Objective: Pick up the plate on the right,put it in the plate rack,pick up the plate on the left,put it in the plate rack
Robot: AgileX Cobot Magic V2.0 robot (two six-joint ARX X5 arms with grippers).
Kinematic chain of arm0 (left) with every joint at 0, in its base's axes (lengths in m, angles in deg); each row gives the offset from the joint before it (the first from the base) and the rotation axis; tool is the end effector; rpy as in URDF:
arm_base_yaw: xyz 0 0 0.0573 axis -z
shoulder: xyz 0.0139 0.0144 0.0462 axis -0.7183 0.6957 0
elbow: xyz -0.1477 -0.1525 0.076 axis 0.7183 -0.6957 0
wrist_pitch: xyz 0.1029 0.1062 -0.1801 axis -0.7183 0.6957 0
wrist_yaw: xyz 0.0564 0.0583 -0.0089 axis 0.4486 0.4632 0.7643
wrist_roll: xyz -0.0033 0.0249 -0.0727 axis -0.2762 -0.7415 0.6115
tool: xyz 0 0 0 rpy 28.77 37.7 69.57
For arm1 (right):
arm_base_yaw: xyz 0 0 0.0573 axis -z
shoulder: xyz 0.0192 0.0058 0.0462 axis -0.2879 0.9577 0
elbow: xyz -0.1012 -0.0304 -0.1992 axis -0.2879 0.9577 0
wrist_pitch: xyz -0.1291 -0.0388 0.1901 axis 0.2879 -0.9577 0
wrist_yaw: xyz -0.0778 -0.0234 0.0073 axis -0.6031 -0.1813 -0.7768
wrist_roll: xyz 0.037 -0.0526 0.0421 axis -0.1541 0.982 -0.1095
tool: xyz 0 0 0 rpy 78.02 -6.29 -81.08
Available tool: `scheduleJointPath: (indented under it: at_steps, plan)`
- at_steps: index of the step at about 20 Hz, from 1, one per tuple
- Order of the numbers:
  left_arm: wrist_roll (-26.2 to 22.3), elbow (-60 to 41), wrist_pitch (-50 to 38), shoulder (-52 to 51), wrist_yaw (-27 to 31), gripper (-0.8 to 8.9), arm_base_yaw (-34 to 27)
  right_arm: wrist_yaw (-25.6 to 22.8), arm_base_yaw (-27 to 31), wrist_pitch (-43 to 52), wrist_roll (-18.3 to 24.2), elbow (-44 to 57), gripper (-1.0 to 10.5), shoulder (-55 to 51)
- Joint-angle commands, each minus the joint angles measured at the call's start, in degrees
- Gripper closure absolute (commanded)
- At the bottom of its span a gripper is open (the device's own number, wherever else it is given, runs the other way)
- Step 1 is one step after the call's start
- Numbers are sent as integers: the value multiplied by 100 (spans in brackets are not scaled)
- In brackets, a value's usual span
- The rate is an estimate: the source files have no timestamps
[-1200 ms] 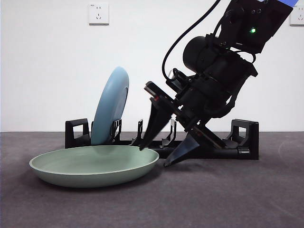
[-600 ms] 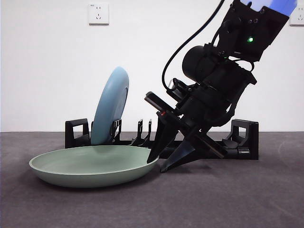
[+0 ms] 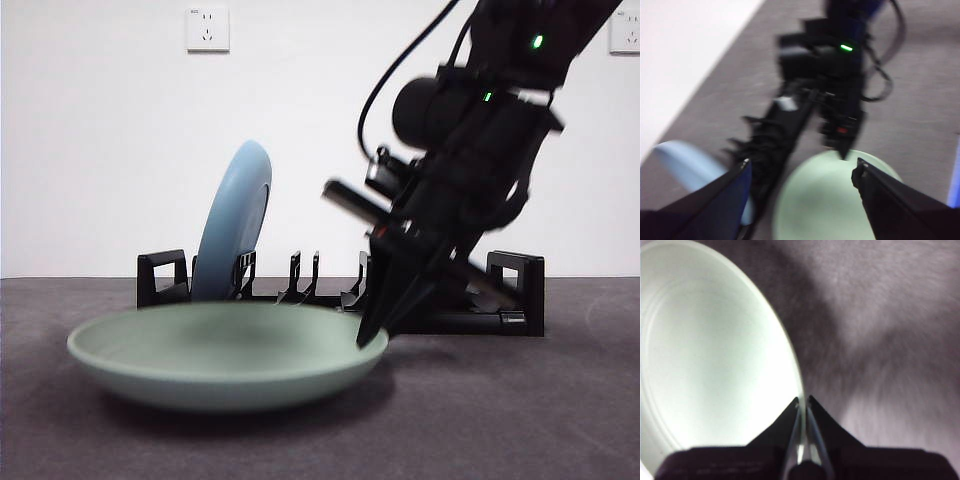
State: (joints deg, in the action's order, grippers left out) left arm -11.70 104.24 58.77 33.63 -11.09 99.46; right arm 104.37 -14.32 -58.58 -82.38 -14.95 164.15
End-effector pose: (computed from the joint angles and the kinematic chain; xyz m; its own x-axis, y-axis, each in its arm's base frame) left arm 0.1361 -0.1706 0.3028 0.6226 -0.6254 -0.4704 0.7803 0.4504 0.4340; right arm 0.2689 0.1918 0.1156 0.0943 0.5388 -0.8372 -0.3195 0.8128 0.4871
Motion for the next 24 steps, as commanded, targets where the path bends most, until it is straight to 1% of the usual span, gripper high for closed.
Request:
scheduleJointPath:
  at_steps: [1, 3, 4, 7, 11, 15, 16, 19, 20, 21, 22, 23, 24]
  plan:
    - [-2, -17, 79, 304, -190, 469, 170, 26, -4, -92, 116, 13, 962, -413]
    - [-7, -17, 153, 627, -188, 469, 330, -199, 13, -195, 179, 11, 962, -721]
    - [-9, -17, 190, 822, -184, 469, 424, -223, 55, -240, 210, 11, 962, -866]
    - [-31, -17, 254, 1314, -151, 469, 730, -201, 280, -529, 221, 11, 962, -1154]
    - [-31, -17, 269, 1829, -136, 469, 1049, -179, 619, -927, 363, 13, 962, -1423]
    - [-33, -17, 262, 2286, 269, 471, 1141, -162, 800, -1200, 468, 11, 961, -1812]
    - [-35, -17, 254, 2369, 310, 471, 1141, -133, 824, -1237, 481, 11, 961, -1923]
    - [-37, -17, 164, 2520, 306, 471, 1137, 286, 894, -1292, 509, 11, 959, -2243]
    - [-37, -17, 111, 2538, 306, 472, 1137, 302, 907, -1322, 520, 13, 959, -2345]
    - [-37, -17, 61, 2538, 308, 498, 1137, 293, 933, -1364, 535, 11, 959, -2450]
    - [-37, -17, 42, 2538, 308, 593, 1137, 267, 940, -1408, 560, 11, 959, -2522]
    - [-37, -17, 50, 2538, 308, 734, 1137, 271, 953, -1453, 562, 11, 959, -2592]
    - [-37, -17, 66, 2538, 308, 836, 1137, 267, 970, -1471, 562, 13, 959, -2645]
